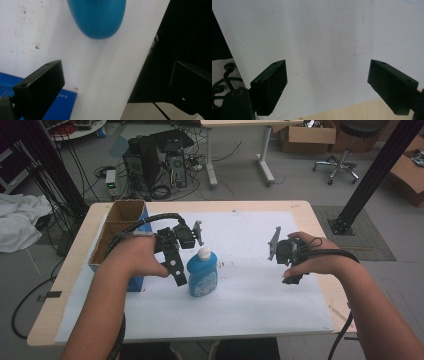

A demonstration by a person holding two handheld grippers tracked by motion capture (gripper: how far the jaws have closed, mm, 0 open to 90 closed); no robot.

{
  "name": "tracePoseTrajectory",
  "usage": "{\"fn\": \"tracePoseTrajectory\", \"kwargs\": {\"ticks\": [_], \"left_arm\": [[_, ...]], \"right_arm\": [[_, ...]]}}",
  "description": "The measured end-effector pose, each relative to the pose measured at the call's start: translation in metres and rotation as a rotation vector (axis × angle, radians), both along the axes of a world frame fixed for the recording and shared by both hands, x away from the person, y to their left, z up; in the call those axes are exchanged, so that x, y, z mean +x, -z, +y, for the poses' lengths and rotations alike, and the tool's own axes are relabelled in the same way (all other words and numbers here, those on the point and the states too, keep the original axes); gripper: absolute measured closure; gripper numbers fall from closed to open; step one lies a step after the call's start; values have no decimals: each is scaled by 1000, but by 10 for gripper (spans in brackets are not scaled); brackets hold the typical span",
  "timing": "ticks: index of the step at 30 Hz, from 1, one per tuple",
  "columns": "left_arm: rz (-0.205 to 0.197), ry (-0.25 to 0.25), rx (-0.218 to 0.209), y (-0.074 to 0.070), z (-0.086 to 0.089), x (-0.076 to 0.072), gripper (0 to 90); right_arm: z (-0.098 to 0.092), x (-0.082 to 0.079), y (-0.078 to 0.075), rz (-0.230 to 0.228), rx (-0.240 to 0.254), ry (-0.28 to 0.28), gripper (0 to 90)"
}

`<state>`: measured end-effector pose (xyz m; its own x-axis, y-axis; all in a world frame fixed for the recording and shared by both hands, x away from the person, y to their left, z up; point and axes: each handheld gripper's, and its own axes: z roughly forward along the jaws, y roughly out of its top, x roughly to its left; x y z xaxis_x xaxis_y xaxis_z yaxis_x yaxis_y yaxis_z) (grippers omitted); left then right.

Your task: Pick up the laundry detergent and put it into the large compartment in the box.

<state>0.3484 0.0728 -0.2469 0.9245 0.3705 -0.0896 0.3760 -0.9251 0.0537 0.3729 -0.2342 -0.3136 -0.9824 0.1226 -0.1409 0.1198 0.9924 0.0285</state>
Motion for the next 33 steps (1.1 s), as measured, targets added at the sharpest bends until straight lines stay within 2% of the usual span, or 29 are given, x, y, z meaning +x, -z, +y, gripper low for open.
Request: {"fn": "tracePoseTrajectory", "kwargs": {"ticks": [4, 6, 17, 22, 26, 28, 33], "left_arm": [[-22, -54, 16, -2, -2, 1, 1], [-17, -71, -3, -2, -2, 2, 1], [-38, -60, -28, -2, -16, 4, 1], [-48, -76, -63, -3, -20, 8, 1], [-46, -97, -53, 1, -23, 12, 1], [-42, -107, -65, 3, -25, 13, 1], [-37, -106, -68, 9, -31, 16, 1]], "right_arm": [[1, -2, -1, -7, 6, 7, 160], [2, -3, -1, -10, 2, 1, 160], [4, -5, -1, -12, 3, 1, 160], [4, -4, 0, -10, 5, 2, 160], [6, -3, 1, -10, 2, 0, 160], [6, -3, 2, -9, 5, 0, 160], [7, -3, 2, -8, 6, -1, 160]]}}
